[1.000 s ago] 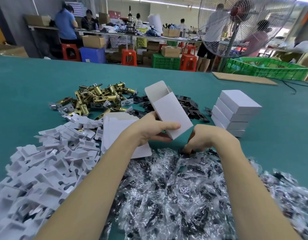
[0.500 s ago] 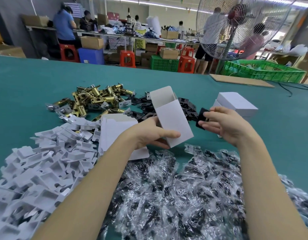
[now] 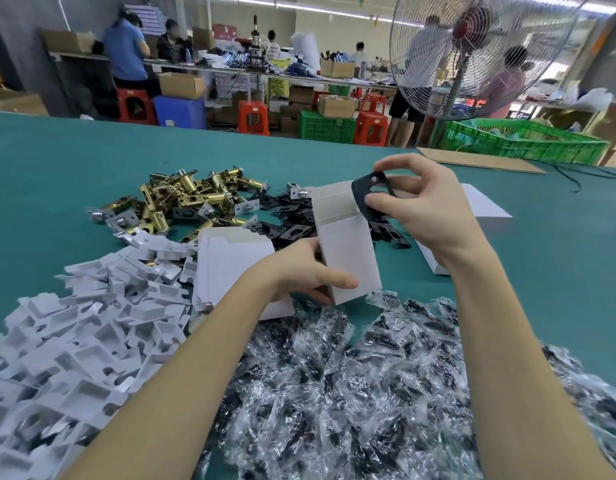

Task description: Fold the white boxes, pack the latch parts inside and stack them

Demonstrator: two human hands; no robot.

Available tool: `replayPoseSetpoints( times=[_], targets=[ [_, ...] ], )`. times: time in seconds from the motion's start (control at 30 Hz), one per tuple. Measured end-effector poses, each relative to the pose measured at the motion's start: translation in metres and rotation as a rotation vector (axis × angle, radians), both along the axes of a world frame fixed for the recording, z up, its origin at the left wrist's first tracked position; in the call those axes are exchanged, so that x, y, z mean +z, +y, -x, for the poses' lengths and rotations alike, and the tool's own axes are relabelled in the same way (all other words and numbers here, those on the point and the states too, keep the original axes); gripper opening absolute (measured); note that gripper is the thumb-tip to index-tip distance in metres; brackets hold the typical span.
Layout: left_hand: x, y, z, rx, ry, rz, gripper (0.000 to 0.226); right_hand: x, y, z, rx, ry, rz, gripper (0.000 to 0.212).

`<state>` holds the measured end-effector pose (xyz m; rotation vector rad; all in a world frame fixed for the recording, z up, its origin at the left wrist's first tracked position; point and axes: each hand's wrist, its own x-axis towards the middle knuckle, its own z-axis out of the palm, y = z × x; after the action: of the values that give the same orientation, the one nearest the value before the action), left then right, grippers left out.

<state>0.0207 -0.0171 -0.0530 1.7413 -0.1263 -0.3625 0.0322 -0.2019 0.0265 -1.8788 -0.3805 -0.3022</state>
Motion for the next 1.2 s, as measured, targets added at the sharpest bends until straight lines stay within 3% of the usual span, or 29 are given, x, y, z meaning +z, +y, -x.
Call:
replayPoseSetpoints(
  times=[0.07, 0.2, 0.4, 0.87, 1.03, 1.2],
  targets=[
    [0.000, 0.000, 0.000, -0.012, -0.006, -0.016, 0.050, -0.001, 0.001, 0.001, 0.019, -0.016, -0.021, 0.037],
    [0.000, 0.000, 0.000, -0.021, -0.011, -0.032, 0.051, -0.002, 0.002, -0.002, -0.047, -0.101, 0.036, 0.017],
    [0.000, 0.000, 0.001, -0.052, -0.033, -0.097, 0.052, -0.005, 0.013, -0.003, -0.024, -0.233, 0.181, 0.012],
    [-0.004, 0.000, -0.001, -0.062, -0.049, -0.116, 0.047, 0.000, 0.018, 0.002, 0.106, -0.178, 0.876, 0.019],
    [-0.003, -0.001, 0.000, -0.057, -0.054, -0.118, 0.047, 0.000, 0.021, 0.005, 0.091, -0.158, 0.920, 0.019],
    [-0.002, -0.001, 0.001, -0.044, -0.047, -0.121, 0.049, 0.001, 0.016, 0.005, 0.105, -0.139, 0.751, 0.015]
  ],
)
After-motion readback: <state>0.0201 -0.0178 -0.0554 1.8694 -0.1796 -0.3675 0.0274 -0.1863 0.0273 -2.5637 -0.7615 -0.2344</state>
